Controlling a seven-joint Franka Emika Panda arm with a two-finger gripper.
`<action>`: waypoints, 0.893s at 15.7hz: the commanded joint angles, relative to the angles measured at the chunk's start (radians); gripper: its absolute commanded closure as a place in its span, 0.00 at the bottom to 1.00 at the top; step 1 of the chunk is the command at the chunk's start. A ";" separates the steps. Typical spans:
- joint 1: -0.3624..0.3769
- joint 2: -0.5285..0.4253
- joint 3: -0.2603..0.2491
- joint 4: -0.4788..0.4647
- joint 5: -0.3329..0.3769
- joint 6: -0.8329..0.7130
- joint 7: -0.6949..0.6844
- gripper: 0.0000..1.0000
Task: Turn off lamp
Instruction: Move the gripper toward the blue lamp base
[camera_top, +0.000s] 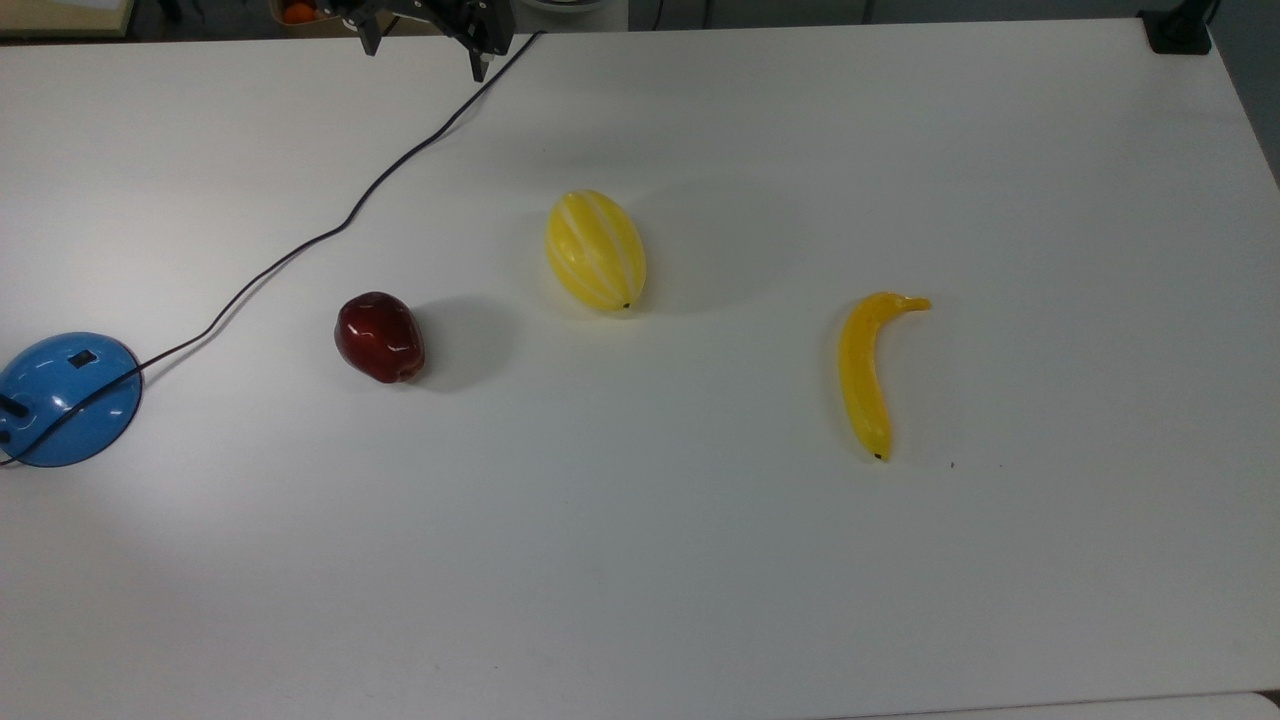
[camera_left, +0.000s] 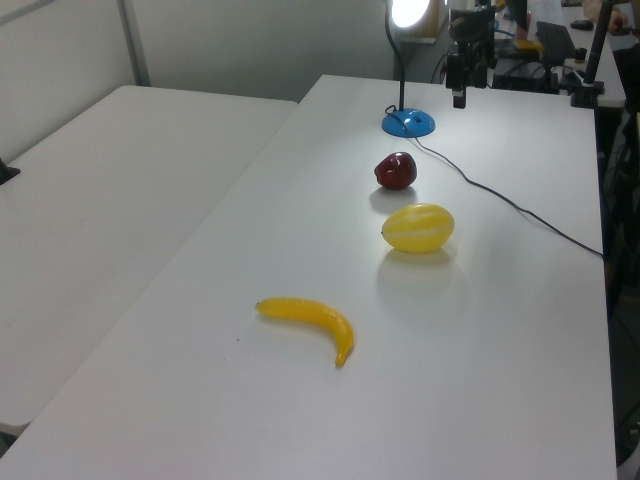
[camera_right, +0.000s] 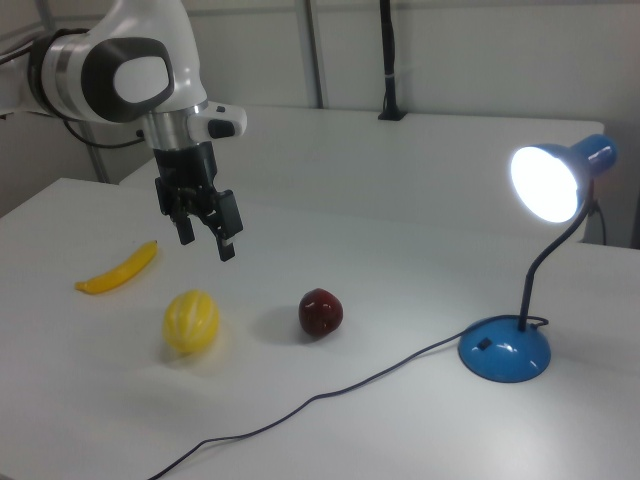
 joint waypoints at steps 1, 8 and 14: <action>-0.010 -0.004 -0.007 -0.013 0.013 -0.009 -0.035 0.00; -0.141 0.125 -0.007 0.030 0.015 0.210 -0.024 0.00; -0.273 0.276 -0.007 0.043 -0.002 0.481 -0.020 0.01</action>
